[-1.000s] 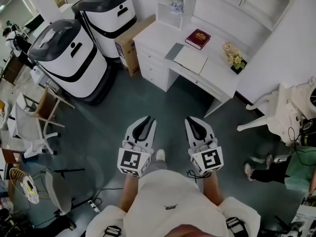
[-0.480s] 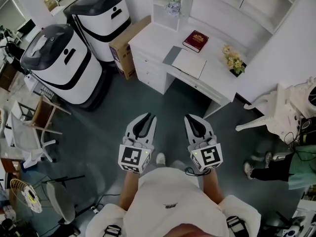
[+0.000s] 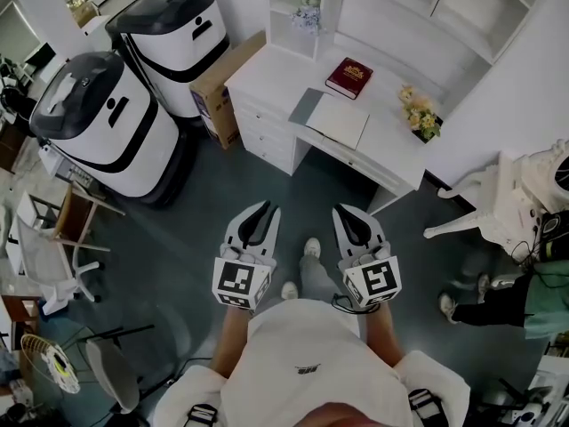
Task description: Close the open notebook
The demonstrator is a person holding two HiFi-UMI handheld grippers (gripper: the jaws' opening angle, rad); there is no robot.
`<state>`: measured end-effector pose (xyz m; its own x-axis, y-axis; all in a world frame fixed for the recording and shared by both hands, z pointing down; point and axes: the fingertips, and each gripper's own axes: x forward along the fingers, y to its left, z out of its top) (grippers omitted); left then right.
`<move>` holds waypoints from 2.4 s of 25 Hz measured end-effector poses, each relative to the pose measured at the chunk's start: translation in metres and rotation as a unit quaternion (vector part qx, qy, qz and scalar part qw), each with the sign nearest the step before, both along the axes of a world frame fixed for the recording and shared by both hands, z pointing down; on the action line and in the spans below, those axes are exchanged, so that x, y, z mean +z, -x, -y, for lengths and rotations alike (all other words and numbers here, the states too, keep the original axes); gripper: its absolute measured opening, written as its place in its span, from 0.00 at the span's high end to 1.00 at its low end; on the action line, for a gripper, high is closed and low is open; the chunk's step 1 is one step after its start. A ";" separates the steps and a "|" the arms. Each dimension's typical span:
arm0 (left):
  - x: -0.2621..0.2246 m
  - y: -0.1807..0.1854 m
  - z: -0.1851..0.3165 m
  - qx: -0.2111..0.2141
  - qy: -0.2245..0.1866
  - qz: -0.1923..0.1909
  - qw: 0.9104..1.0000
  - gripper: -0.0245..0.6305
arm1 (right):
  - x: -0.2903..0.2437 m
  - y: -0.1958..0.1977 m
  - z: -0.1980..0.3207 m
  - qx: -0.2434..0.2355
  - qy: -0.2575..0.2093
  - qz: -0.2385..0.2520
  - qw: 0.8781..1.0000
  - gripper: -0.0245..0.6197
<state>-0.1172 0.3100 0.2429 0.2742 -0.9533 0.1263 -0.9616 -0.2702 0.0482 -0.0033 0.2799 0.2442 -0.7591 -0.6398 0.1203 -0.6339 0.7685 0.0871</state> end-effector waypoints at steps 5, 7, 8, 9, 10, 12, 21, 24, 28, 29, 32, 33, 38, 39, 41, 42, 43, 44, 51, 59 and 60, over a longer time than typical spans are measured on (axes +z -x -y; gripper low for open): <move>0.003 0.007 0.026 0.000 0.000 0.000 1.000 0.96 | 0.000 0.009 0.025 -0.003 -0.005 0.002 1.000 0.97; 0.005 0.009 0.038 0.000 0.000 -0.001 1.000 0.96 | 0.004 0.011 0.036 -0.003 -0.005 0.002 1.000 0.97; 0.006 0.009 0.044 0.000 0.000 -0.002 1.000 0.96 | 0.005 0.012 0.042 -0.003 -0.005 0.002 1.000 0.97; 0.006 0.010 0.050 0.000 0.000 -0.002 1.000 0.96 | 0.005 0.013 0.048 -0.003 -0.003 0.001 1.000 0.97; 0.007 0.011 0.056 0.000 0.001 -0.003 1.000 0.96 | 0.005 0.014 0.054 -0.003 -0.003 0.001 1.000 0.97; 0.009 0.012 0.070 0.001 0.002 -0.004 1.000 0.96 | 0.007 0.015 0.067 -0.004 -0.002 0.000 1.000 0.97; 0.020 0.018 0.136 0.000 0.017 -0.012 1.000 0.96 | 0.019 0.026 0.136 -0.011 0.017 -0.009 1.000 0.97; 0.025 0.018 0.158 -0.003 0.024 -0.014 1.000 0.96 | 0.023 0.027 0.159 -0.016 0.023 -0.011 1.000 0.97; 0.029 0.016 0.189 -0.005 0.029 -0.019 0.999 0.96 | 0.028 0.029 0.191 -0.025 0.029 -0.015 0.999 0.97; 0.031 0.016 0.196 -0.006 0.030 -0.020 0.999 0.96 | 0.029 0.029 0.199 -0.027 0.031 -0.017 0.999 0.97; 0.037 0.017 0.218 -0.010 0.036 -0.022 0.999 0.96 | 0.037 0.032 0.221 -0.034 0.033 -0.019 0.999 0.97; 0.039 0.017 0.224 -0.012 0.039 -0.021 0.999 0.96 | 0.040 0.033 0.228 -0.038 0.035 -0.019 0.999 0.97; 0.049 0.015 0.256 -0.019 0.051 -0.017 0.998 0.96 | 0.051 0.035 0.260 -0.050 0.054 -0.023 0.997 0.97; 0.051 0.016 0.261 -0.021 0.054 -0.016 0.998 0.96 | 0.054 0.035 0.265 -0.053 0.057 -0.024 0.997 0.97; 0.055 0.017 0.272 -0.025 0.059 -0.015 0.998 0.96 | 0.059 0.037 0.276 -0.058 0.062 -0.024 0.996 0.97; 0.057 0.018 0.278 -0.027 0.062 -0.014 0.998 0.96 | 0.063 0.038 0.282 -0.061 0.064 -0.025 0.996 0.97; 0.060 0.018 0.283 -0.029 0.065 -0.014 0.997 0.96 | 0.066 0.038 0.287 -0.063 0.067 -0.027 0.995 0.97; 0.063 0.019 0.289 -0.031 0.068 -0.013 0.997 0.96 | 0.069 0.039 0.292 -0.065 0.069 -0.029 0.995 0.97; 0.084 0.018 0.328 -0.034 0.083 -0.013 0.996 0.96 | 0.093 0.041 0.330 -0.071 0.092 -0.034 0.993 0.97; 0.114 0.027 0.367 -0.030 0.102 -0.019 0.994 0.96 | 0.116 0.052 0.367 -0.066 0.111 -0.028 0.991 0.97; 0.118 0.029 0.372 -0.028 0.104 -0.020 0.994 0.96 | 0.121 0.054 0.369 -0.064 0.115 -0.029 0.991 0.97</move>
